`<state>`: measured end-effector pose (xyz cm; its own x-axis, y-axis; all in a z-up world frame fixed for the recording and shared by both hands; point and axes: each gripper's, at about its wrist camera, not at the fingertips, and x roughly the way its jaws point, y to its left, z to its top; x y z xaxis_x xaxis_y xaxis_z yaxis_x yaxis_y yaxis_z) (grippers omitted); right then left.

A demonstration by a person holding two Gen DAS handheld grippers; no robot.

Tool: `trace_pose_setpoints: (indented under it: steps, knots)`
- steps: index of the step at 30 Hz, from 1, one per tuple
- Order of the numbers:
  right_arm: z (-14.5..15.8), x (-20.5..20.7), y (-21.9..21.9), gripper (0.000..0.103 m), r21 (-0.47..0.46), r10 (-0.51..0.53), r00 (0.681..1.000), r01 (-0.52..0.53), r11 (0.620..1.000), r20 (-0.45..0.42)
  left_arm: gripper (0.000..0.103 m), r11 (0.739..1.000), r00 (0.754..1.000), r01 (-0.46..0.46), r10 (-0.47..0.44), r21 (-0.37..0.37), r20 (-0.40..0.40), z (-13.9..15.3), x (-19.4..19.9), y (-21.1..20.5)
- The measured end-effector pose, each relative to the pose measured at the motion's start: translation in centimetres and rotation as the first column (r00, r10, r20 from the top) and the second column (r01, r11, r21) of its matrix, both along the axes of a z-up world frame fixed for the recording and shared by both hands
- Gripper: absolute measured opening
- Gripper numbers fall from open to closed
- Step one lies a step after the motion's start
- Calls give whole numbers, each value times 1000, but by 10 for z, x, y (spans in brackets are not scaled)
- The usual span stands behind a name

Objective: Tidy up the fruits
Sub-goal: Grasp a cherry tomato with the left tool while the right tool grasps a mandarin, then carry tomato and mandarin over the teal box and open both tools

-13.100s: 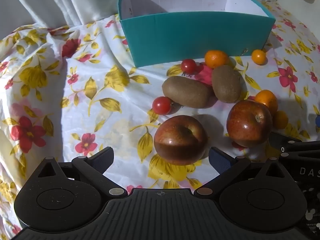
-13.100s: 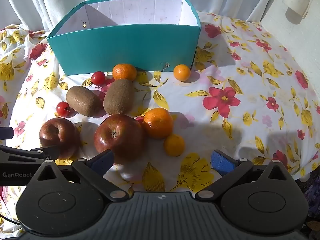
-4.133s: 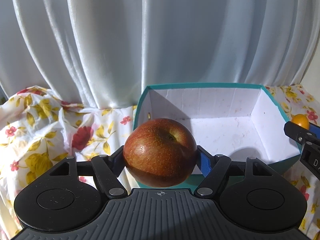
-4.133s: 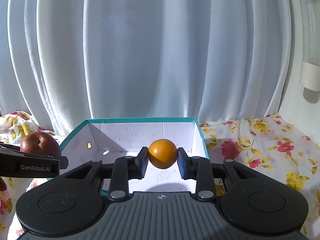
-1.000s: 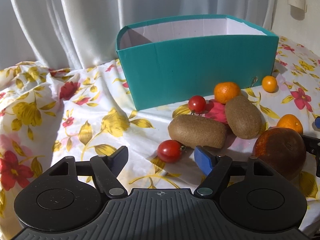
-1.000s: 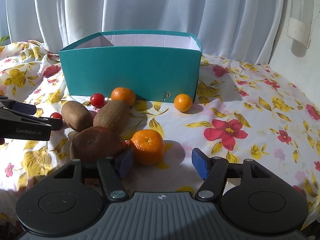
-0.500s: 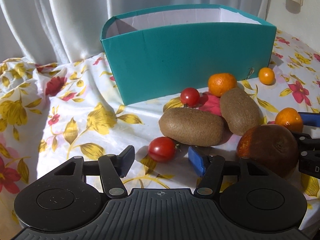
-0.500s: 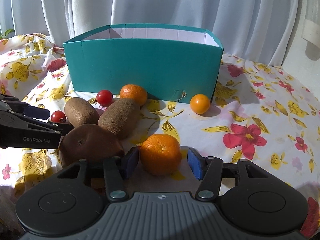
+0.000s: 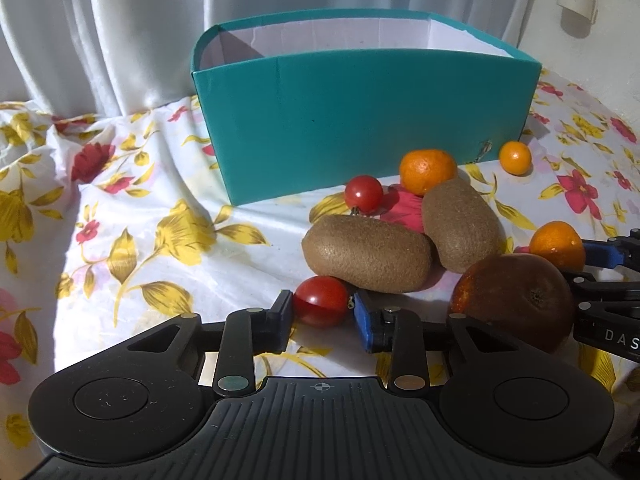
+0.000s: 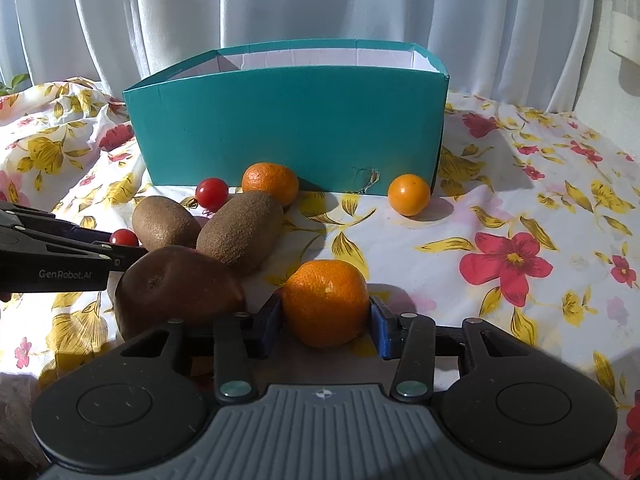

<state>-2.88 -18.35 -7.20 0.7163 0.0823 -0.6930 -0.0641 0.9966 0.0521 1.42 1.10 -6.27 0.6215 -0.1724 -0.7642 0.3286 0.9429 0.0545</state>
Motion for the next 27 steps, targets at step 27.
trace_pose_setpoints:
  steps: [27]
  knots:
    - [145, 58, -20, 44, -27, -89, 935, 105, 994, 343, 35, 980, 948, -191, 197, -48, 251, 172, 65, -39]
